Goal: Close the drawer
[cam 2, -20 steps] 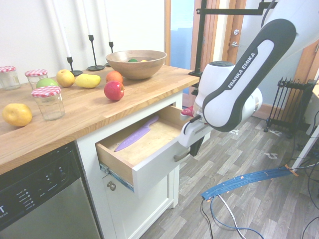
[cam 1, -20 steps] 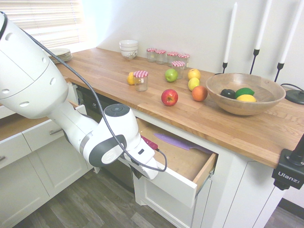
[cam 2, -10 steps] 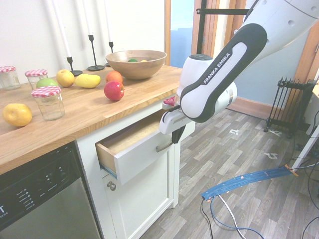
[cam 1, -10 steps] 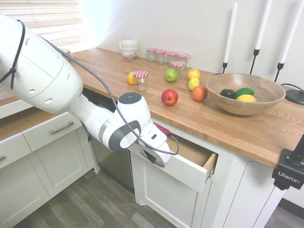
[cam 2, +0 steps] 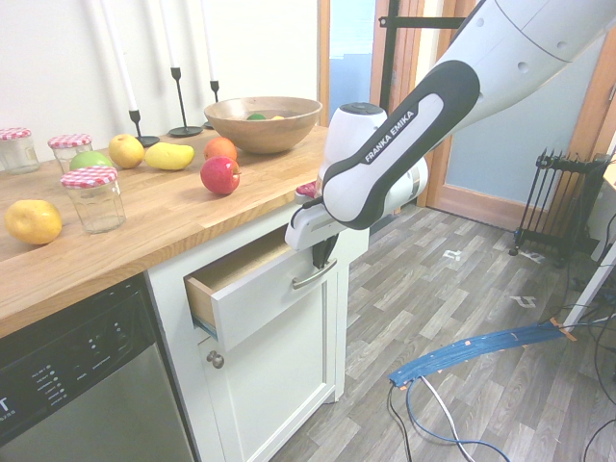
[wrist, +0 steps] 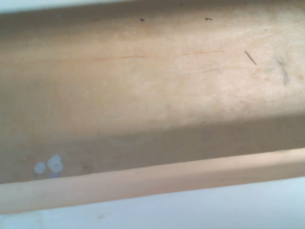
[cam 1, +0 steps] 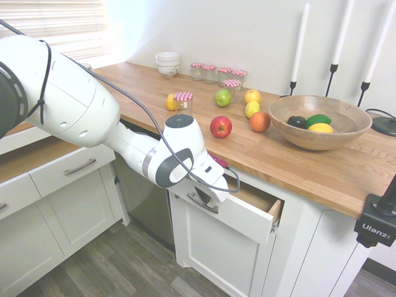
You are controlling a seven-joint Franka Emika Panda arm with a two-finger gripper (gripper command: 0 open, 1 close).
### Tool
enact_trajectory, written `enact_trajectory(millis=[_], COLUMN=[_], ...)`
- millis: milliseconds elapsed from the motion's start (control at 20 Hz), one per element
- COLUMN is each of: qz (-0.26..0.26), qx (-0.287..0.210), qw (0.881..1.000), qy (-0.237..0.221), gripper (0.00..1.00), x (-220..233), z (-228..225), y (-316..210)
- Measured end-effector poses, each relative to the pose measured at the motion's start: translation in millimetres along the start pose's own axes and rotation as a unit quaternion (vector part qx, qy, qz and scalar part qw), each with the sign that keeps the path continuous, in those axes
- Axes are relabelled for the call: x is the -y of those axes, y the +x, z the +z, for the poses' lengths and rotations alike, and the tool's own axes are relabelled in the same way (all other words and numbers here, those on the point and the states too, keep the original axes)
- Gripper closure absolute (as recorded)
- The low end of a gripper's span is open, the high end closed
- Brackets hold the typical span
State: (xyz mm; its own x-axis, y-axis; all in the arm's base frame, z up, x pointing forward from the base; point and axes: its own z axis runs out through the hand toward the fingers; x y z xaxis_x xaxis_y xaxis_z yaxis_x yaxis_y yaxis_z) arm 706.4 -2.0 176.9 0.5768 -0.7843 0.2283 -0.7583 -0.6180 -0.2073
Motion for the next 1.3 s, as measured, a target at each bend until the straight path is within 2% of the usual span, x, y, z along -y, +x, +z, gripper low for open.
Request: enact_trajectory(millis=[450,550,650,850,1300], qz=[-0.002,-0.003,-0.008,-0.005,-0.004], qx=[-0.004,0.015,0.054,0.085,0.107], qw=[1.000,1.000,0.998,0.994,0.990], qy=[0.002,-0.017,-0.043,-0.070,-0.093], gripper=[1.00,1.00,1.00,1.00,1.00], x=[20,18,16,3,-47], z=[-6,-9,-12,-27,-59], y=[-8,-11,-21,-27,-49])
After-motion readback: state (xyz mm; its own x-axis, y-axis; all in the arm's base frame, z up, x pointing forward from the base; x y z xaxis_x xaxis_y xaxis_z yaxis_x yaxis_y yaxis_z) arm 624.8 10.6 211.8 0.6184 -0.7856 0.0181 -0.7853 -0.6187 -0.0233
